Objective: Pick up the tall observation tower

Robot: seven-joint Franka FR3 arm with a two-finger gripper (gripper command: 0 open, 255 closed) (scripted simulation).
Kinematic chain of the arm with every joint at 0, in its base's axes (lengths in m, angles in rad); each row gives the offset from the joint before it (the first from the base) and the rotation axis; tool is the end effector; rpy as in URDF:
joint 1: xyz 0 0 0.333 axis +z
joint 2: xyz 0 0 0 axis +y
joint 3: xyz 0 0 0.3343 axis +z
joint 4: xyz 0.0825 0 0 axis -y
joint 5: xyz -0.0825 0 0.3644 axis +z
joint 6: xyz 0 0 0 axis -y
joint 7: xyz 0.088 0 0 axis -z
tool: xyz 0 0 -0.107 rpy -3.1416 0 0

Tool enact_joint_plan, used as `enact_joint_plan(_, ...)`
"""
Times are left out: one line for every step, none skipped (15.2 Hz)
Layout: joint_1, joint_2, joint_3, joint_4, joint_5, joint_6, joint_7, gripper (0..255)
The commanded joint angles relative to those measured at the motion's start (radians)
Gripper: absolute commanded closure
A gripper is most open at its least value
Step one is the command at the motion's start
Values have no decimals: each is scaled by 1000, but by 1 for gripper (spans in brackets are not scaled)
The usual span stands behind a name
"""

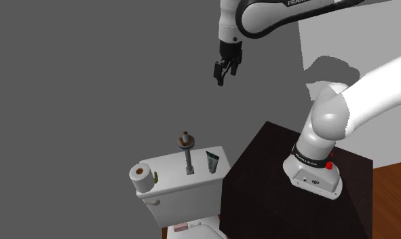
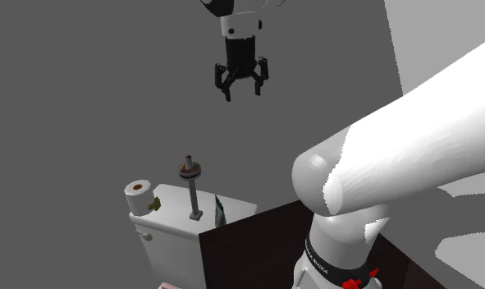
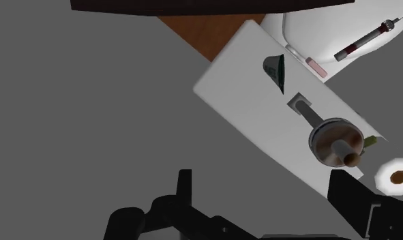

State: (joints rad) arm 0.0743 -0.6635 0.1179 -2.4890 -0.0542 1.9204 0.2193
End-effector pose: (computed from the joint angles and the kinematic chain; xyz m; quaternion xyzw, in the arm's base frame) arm 0.3246 0.0659 0.5358 0.9969 -0.0161 0.0565 0.0522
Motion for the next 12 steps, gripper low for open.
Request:
enact_joint_plan(12,39,20,-25,13,70,22,0)
enact_joint_plan(17,62,30,-33,17,104,32,0)
enact_joint_plan(22,87,41,-39,22,137,42,0)
enact_joint_plan(26,114,51,-44,26,170,53,0)
enact_joint_plan(31,141,62,-48,29,204,63,0)
enact_joint_plan(34,170,73,-50,31,237,74,0)
enact_joint_plan(38,200,84,-50,32,270,86,0)
enact_joint_plan(41,231,95,-50,32,302,97,0)
enact_joint_plan(43,263,107,-48,31,335,109,0)
enact_joint_plan(45,296,118,-44,29,366,122,0)
enact_joint_plan(47,330,130,-39,25,397,136,0)
enact_joint_plan(48,364,141,-33,19,428,150,0)
